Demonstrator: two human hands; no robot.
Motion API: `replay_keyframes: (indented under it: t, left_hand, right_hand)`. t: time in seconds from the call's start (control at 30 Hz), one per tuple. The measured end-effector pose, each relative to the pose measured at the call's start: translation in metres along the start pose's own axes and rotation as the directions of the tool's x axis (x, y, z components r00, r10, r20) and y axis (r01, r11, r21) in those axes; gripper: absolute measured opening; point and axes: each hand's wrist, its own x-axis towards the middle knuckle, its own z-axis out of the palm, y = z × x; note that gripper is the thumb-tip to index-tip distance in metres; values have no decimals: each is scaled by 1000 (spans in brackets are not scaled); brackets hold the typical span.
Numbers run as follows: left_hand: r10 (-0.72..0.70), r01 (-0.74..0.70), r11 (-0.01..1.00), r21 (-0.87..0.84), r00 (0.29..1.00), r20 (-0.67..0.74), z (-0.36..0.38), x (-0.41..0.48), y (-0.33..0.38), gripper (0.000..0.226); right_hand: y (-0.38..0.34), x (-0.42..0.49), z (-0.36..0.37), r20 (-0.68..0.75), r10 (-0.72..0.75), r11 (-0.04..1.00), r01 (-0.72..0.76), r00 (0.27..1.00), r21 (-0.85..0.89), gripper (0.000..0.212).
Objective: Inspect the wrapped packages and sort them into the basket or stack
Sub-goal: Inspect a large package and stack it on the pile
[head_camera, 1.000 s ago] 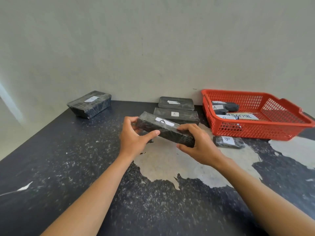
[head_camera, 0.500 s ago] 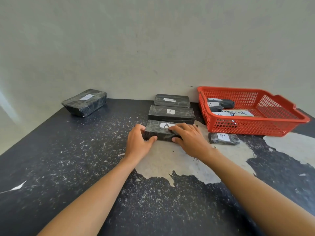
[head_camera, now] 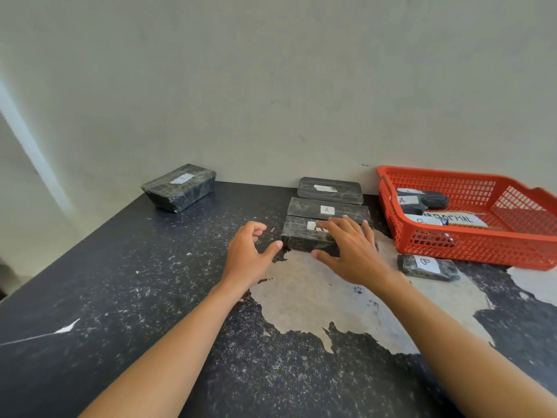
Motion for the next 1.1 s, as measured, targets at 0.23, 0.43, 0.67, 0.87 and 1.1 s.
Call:
replay_keyframes:
  t: [0.23,0.43,0.67,0.87,1.1]
  left_hand:
    - [-242,213,969,-128,926,-290,-57,42,-35,47]
    - [-480,370,875,-311,740,-471,-105,107,-85,61]
    - [-570,433,817,-380,706,-421,-137,167,-126,74]
    - [-603,475,788,-392,726,-331,-138,174,-125,50]
    - [-659,465,687,-559,723,-208,-111,142,-95,7]
  right_hand:
    - [-77,35,19,-9,-135,984,135,991,116,55]
    - [-122,70,38,-24,-180,962,181,983,205,51]
    - [-135,100,52,-16,-168,952,166,986,256,49]
    - [-144,120,59,4,-147,935,138,989,325,48]
    - [-152,119,51,124,-69,839,-10,990,545,57]
